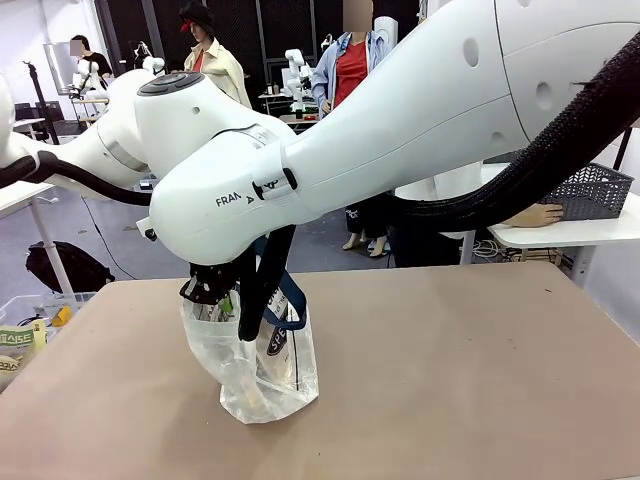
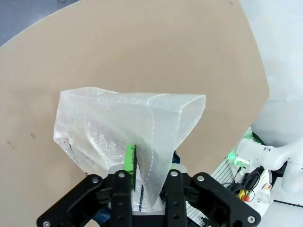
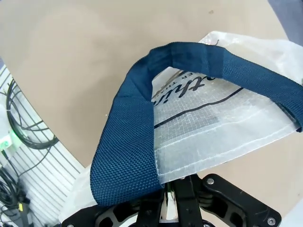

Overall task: Transfer purchased items from the store into the shopping bag.
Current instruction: Move the Reusable shopping bag to the right side of the table.

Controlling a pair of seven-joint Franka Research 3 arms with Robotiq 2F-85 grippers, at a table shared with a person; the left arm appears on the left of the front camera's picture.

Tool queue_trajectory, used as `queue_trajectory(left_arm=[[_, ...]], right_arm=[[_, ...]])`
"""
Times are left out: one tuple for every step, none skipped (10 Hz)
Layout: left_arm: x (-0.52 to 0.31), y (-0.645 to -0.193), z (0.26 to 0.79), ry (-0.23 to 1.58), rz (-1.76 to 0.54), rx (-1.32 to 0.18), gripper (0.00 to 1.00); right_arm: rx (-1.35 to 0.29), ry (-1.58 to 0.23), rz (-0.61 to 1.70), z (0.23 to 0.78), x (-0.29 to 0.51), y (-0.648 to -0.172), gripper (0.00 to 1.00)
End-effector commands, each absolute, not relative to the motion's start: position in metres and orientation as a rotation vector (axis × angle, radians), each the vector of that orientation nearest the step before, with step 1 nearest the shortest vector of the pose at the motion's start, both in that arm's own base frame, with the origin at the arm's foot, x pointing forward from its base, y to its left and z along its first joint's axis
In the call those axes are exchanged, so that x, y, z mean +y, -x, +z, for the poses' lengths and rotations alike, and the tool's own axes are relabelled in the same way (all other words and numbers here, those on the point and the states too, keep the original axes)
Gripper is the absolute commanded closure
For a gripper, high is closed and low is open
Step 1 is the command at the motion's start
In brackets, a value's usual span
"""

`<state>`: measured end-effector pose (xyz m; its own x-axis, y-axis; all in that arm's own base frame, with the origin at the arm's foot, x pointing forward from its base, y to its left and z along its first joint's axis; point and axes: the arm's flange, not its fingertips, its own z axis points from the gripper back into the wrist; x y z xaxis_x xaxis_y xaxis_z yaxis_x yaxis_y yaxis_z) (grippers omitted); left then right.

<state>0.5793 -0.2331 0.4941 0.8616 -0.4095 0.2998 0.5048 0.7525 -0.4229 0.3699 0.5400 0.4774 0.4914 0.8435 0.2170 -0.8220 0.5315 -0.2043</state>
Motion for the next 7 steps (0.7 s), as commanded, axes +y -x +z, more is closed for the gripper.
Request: queue_trajectory(left_arm=[[-0.2331,-0.5740,0.4928,0.490,-0.499,-0.173,1.00],[-0.2335,-0.5747,0.4924,0.483,-0.496,-0.172,1.00],[-0.2335,-0.5748,0.4924,0.478,-0.500,-0.172,1.00],[-0.2336,-0.5755,0.4921,0.479,-0.495,-0.168,1.00],[-0.2340,-0.5753,0.4916,0.478,-0.497,-0.166,1.00],[-0.2337,-0.5743,0.4923,0.479,-0.498,-0.167,1.00],[-0.2335,-0.5747,0.4921,0.480,-0.497,-0.168,1.00]], right_arm=[[-0.326,0.083,0.968,0.4774,0.5403,-0.3669,1.00],[-0.330,0.078,0.961,0.4791,0.5382,-0.3667,1.00],[-0.354,0.073,0.955,0.4799,0.5370,-0.3654,1.00],[-0.351,0.071,0.952,0.4798,0.5368,-0.3650,1.00],[-0.346,0.075,0.941,0.4794,0.5372,-0.3647,0.96],[-0.343,0.075,0.934,0.4795,0.5371,-0.3635,0.77],[-0.344,0.083,0.922,0.4797,0.5364,-0.3633,0.57]])
